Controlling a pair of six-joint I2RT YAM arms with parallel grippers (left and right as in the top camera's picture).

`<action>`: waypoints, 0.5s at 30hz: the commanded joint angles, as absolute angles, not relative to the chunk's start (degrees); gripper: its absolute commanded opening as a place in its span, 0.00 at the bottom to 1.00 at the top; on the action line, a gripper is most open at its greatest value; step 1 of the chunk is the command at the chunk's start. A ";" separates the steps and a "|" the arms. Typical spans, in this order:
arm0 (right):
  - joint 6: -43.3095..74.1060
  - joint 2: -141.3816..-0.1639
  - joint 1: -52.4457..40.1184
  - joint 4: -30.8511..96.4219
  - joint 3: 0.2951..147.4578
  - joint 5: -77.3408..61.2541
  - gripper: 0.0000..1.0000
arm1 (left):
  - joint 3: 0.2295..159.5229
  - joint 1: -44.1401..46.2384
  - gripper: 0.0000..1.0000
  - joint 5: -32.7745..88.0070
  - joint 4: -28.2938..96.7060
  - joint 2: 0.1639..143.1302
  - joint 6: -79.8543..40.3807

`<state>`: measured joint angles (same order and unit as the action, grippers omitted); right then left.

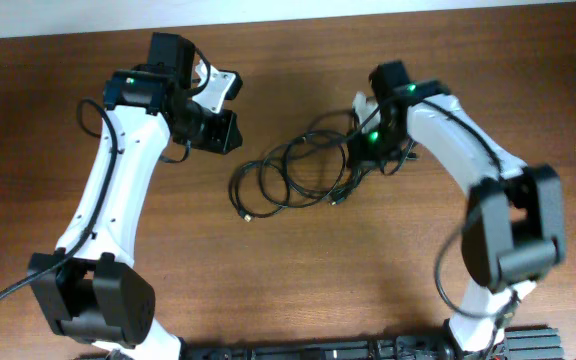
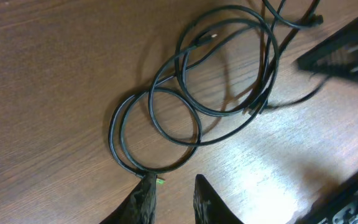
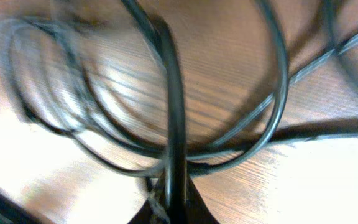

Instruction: Untangle cables

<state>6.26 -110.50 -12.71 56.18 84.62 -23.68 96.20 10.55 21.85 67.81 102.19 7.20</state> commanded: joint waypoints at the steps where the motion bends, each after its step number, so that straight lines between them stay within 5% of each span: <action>1: 6.24 -96.01 -13.63 58.35 96.79 -25.32 0.04 | 96.57 11.51 0.22 20.93 67.68 100.60 6.70; 9: 6.22 -70.85 -15.42 47.92 108.97 -25.30 0.04 | 96.57 12.01 0.29 20.99 67.70 100.62 6.70; 13: 6.24 -67.31 -15.35 40.71 108.97 -25.28 0.04 | 96.57 17.04 0.64 23.83 65.71 100.64 6.72; 15: 6.24 -68.25 -15.38 41.15 108.97 -25.28 0.04 | 96.57 20.56 0.68 26.39 63.42 100.64 7.35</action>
<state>6.22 -67.59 -15.07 41.47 108.44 -24.99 96.20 16.97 22.79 64.86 102.21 6.52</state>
